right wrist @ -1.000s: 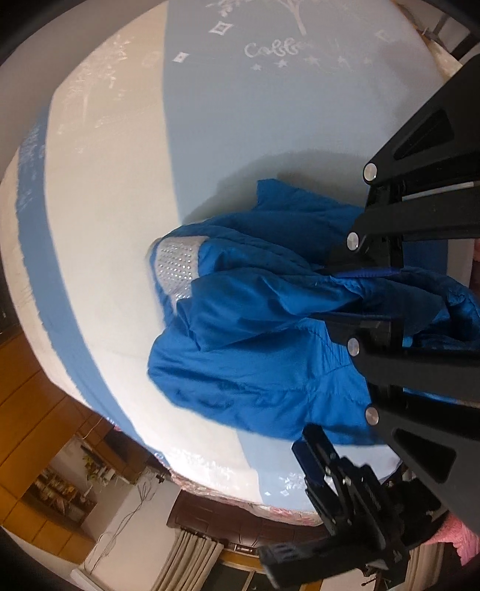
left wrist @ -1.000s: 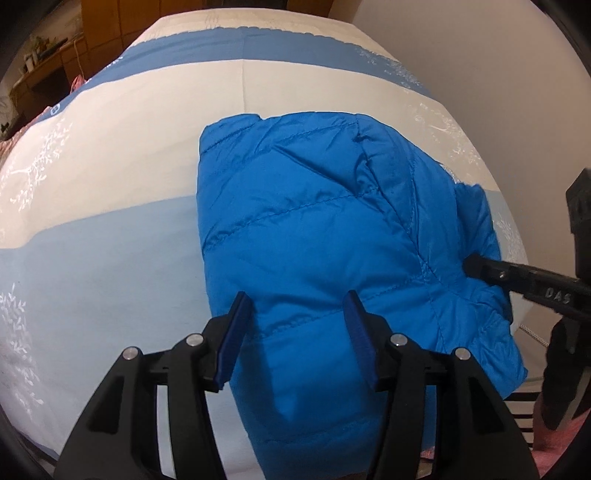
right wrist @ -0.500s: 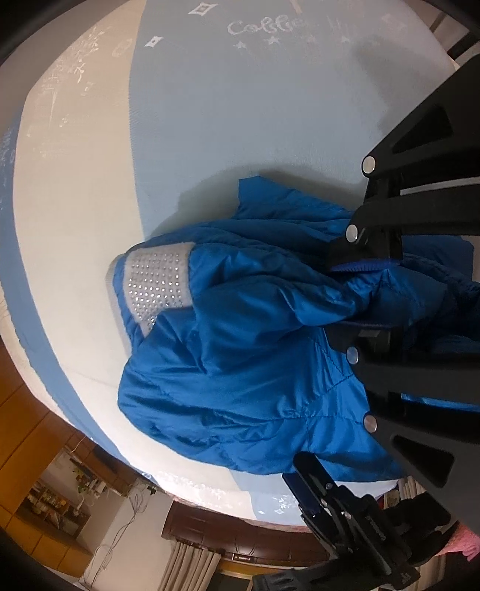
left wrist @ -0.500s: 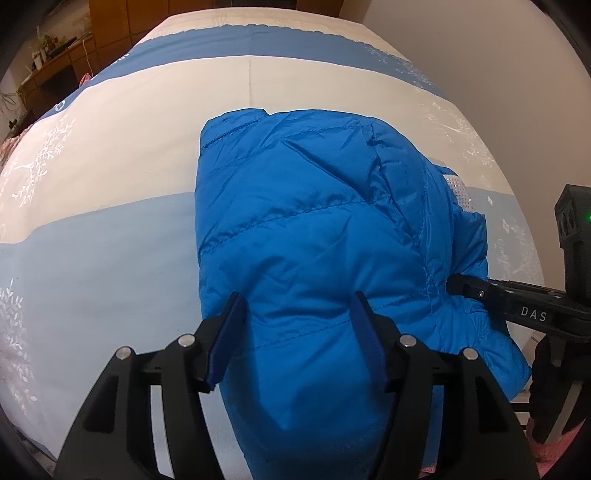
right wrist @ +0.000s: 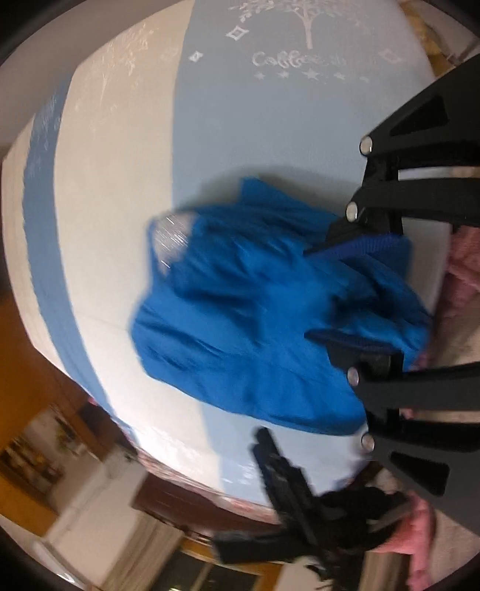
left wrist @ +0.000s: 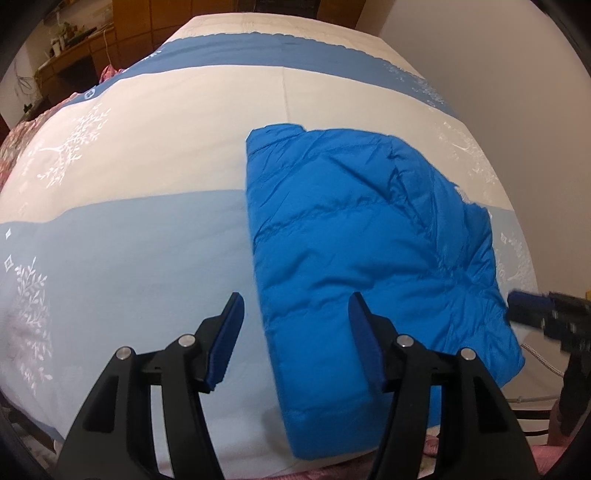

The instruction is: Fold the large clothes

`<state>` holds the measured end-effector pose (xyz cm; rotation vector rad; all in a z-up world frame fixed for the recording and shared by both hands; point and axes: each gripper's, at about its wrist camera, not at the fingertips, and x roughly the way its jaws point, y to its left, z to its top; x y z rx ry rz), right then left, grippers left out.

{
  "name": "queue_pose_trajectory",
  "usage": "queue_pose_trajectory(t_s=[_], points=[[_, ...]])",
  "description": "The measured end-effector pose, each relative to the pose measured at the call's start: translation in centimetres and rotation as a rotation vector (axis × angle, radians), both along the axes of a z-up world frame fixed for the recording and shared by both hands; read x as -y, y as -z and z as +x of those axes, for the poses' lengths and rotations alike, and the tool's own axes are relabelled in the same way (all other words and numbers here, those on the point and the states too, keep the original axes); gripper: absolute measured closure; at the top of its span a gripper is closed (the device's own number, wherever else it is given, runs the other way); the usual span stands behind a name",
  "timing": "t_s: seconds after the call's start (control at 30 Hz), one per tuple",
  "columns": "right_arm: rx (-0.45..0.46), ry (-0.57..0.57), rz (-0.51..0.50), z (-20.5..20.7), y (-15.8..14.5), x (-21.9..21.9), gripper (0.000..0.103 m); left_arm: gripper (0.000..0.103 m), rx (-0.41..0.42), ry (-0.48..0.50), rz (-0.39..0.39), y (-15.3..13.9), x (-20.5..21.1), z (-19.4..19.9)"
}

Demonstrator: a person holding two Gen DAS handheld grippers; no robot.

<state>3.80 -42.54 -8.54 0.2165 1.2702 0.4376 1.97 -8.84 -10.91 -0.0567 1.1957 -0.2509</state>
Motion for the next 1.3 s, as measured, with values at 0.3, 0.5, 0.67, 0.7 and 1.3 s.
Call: queue_pose_trajectory(t_s=[0.3, 0.5, 0.67, 0.7, 1.3], points=[[-0.065, -0.033, -0.043, -0.5, 2.6, -2.4, 0.089, 0.046, -0.037, 0.039, -0.017, 1.5, 1.4, 0.1], [-0.086, 0.039, -0.040, -0.9, 2.8, 0.0, 0.094, 0.046, -0.017, 0.051, -0.054, 0.4, 0.8, -0.2], [-0.135, 0.075, -0.042, -1.5, 4.5, 0.9, 0.094, 0.045, -0.054, 0.084, -0.059, 2.8, 1.8, -0.1], [-0.147, 0.075, -0.044, -1.4, 5.5, 0.8, 0.094, 0.044, -0.056, 0.088, -0.061, 3.1, 2.0, 0.0], [0.128, 0.008, -0.144, 1.2, -3.5, -1.6, 0.077, 0.047, 0.037, 0.103, -0.037, -0.5, 1.4, 2.8]])
